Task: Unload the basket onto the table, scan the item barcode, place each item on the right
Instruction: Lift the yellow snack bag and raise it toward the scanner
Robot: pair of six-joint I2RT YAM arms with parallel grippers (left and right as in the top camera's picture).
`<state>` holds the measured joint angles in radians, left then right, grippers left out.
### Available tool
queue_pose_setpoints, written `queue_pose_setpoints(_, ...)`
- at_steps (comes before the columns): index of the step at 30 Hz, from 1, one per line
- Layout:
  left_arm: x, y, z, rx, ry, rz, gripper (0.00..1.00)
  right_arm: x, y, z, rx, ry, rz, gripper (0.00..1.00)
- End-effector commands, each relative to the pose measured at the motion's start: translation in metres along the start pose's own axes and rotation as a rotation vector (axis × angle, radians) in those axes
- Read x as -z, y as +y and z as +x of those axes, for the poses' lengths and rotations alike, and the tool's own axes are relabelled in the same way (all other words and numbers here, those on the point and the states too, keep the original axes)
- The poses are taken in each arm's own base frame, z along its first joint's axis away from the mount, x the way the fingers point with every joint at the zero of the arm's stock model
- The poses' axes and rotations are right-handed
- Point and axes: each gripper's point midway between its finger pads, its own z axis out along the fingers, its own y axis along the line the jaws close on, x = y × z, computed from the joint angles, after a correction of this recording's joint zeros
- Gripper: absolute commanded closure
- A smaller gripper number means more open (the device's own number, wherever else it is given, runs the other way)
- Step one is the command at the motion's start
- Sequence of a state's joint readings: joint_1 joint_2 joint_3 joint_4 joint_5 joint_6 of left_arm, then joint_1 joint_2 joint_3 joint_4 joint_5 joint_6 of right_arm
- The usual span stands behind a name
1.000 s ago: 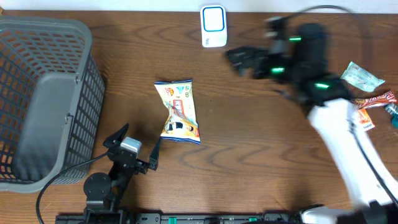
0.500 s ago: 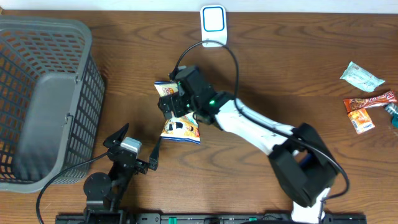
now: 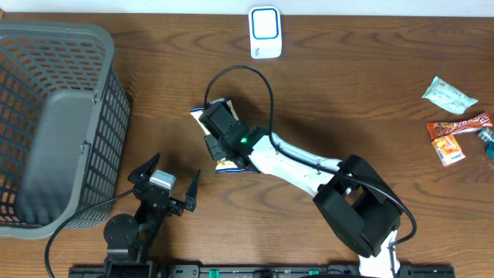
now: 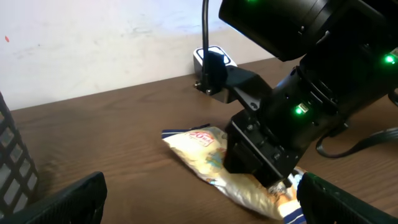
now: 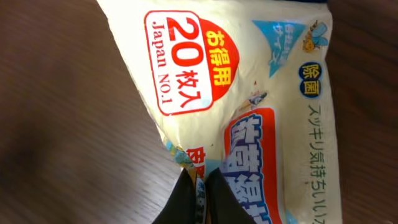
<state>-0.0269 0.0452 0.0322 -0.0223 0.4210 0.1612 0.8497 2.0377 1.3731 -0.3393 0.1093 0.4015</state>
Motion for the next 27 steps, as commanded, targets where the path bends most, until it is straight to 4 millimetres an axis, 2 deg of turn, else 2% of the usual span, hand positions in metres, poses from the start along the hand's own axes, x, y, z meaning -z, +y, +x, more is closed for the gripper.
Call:
queue_pose_setpoints(1,-0.002,-0.003,0.017,0.018,0.039,0.018,0.02,0.002,-0.039,0.003,-0.076,0.037,0.108,0.99)
queue_pose_setpoints(3,-0.002,-0.003,0.017,0.018,0.039,0.018,0.02,0.013,-0.062,0.007,-0.145,0.079,0.149,0.99)
queue_pose_setpoints(7,-0.002,-0.003,0.017,0.018,0.039,0.018,0.02,0.048,-0.103,0.008,-0.285,0.143,0.167,0.99)
queue_pose_setpoints(10,-0.002,-0.003,0.017,0.018,0.039,0.018,0.02,0.074,-0.115,-0.001,-0.354,0.166,0.044,0.99)
queue_pose_setpoints(16,-0.002,-0.003,0.017,0.018,0.039,0.018,0.02,0.133,-0.117,-0.026,-0.403,0.153,-0.434,0.99)
queue_pose_setpoints(19,-0.002,-0.003,0.017,0.018,0.039,0.018,0.02,0.149,-0.123,-0.03,-0.451,0.15,-0.583,0.99)
queue_pose_setpoints(21,-0.002,-0.003,0.017,0.018,0.039,0.018,0.02,0.147,-0.138,-0.024,-0.488,0.162,-0.548,0.99)
queue_pose_setpoints(22,-0.002,-0.003,0.017,0.018,0.039,0.018,0.02,0.143,-0.145,-0.018,-0.498,0.177,-0.501,0.93)
queue_pose_setpoints(23,-0.002,-0.003,0.017,0.018,0.039,0.018,0.02,0.14,-0.149,-0.012,-0.504,0.195,-0.461,0.82)
queue_pose_setpoints(25,-0.002,-0.003,0.017,0.018,0.039,0.018,0.02,0.137,-0.146,-0.005,-0.493,0.225,-0.419,0.68)
queue_pose_setpoints(27,-0.002,-0.003,0.017,0.018,0.039,0.018,0.02,0.133,-0.139,-0.005,-0.466,0.225,-0.396,0.36)
